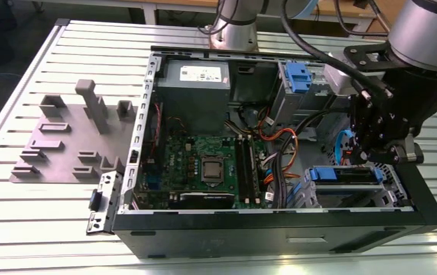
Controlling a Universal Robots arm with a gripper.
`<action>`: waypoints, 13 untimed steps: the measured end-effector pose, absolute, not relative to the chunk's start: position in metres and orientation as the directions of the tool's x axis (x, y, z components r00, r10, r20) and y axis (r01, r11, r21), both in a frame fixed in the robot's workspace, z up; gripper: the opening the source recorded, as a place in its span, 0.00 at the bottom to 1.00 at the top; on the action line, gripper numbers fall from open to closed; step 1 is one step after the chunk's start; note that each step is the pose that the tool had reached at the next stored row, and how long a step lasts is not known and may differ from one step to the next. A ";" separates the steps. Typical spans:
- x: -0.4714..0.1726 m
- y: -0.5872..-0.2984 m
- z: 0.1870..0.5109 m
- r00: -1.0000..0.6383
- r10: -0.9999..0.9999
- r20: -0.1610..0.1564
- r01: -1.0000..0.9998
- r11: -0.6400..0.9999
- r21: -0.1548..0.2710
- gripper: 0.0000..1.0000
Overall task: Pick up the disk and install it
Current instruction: 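Insert the second disk wire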
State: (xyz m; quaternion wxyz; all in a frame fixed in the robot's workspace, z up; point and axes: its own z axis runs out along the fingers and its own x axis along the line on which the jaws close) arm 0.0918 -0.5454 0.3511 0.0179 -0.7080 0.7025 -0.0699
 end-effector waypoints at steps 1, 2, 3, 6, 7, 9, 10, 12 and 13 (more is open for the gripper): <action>0.092 -0.545 0.353 0.003 -0.997 0.074 -0.992 -0.012 -0.123 0.11; 0.092 -0.545 0.355 0.003 -0.997 0.074 -0.992 -0.012 -0.122 0.11; 0.092 -0.545 0.357 0.003 -0.997 0.074 -0.992 -0.012 -0.122 0.11; 0.092 -0.544 0.362 0.004 -0.997 0.074 -0.993 -0.012 -0.121 0.11; 0.092 -0.543 0.364 0.004 -0.997 0.074 -0.993 -0.012 -0.120 0.11; 0.092 -0.542 0.366 0.004 -0.997 0.074 -0.993 -0.013 -0.119 0.11; 0.092 -0.541 0.367 0.004 -0.997 0.074 -0.993 -0.013 -0.118 0.11; 0.092 -0.538 0.368 0.004 -0.997 0.074 -0.994 -0.013 -0.113 0.11; 0.092 -0.537 0.368 0.004 -0.997 0.074 -0.994 -0.012 -0.109 0.11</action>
